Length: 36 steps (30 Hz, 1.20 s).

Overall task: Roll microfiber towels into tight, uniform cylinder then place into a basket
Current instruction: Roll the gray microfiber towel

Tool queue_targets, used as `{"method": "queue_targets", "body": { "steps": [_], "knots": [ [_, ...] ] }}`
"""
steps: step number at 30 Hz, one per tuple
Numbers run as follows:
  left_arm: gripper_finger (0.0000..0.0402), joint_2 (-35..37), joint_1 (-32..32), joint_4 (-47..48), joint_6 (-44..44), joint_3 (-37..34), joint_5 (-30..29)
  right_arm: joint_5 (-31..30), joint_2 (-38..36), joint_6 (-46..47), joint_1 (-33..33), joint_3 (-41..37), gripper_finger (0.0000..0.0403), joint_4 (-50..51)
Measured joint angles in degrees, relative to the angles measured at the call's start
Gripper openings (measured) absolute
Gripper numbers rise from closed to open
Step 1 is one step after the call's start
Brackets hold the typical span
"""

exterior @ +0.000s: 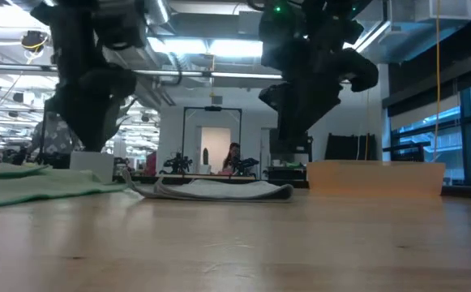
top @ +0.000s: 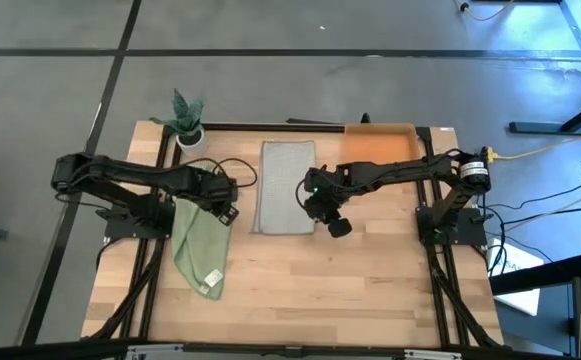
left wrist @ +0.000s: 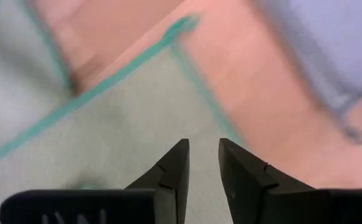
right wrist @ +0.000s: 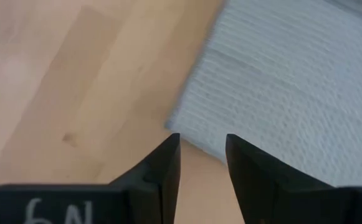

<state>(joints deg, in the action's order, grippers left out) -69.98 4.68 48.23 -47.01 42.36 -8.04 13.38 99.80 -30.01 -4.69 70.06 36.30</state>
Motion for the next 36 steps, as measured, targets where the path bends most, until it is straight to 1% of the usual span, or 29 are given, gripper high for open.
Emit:
{"method": "queue_targets", "body": {
  "steps": [4,6,9,16,19,24,27,30,36],
  "knots": [
    [0.0080,1.2,-1.7,-3.1,5.3,0.1,0.4,0.7,1.9,-2.5,0.5,0.0,0.0129,-0.3],
    [0.0080,1.3,-2.6,-3.9,6.5,0.1,0.6,2.9,2.9,-2.3,0.5,0.0,0.0129,-0.9],
    [0.0080,1.3,-3.5,-5.1,6.7,0.1,1.1,4.7,2.9,-2.2,0.6,0.0,0.0129,-1.2],
    [0.0080,1.3,-4.1,-5.2,6.7,0.1,1.1,4.3,3.0,-2.2,0.7,0.0,0.0131,-1.6],
    [0.0080,1.3,-4.1,-5.3,6.7,0.1,1.1,4.3,3.0,-2.7,0.7,0.0,0.0144,-1.8],
    [0.0080,1.3,-4.1,-5.4,6.7,0.1,1.1,4.6,3.1,-5.0,0.9,-0.3,0.0186,-3.0],
    [0.0080,1.3,-4.1,-5.4,6.7,0.1,1.1,4.7,3.1,-6.7,0.9,-0.3,0.0205,-3.1],
    [0.0080,1.3,-4.1,-5.4,6.7,0.1,1.1,4.7,4.1,-8.9,0.9,-0.3,0.0211,-2.6],
    [0.0080,1.3,-4.1,-5.5,6.7,0.2,1.1,4.3,7.8,-10.2,0.9,-0.4,0.0206,-3.6]
  ]
}}
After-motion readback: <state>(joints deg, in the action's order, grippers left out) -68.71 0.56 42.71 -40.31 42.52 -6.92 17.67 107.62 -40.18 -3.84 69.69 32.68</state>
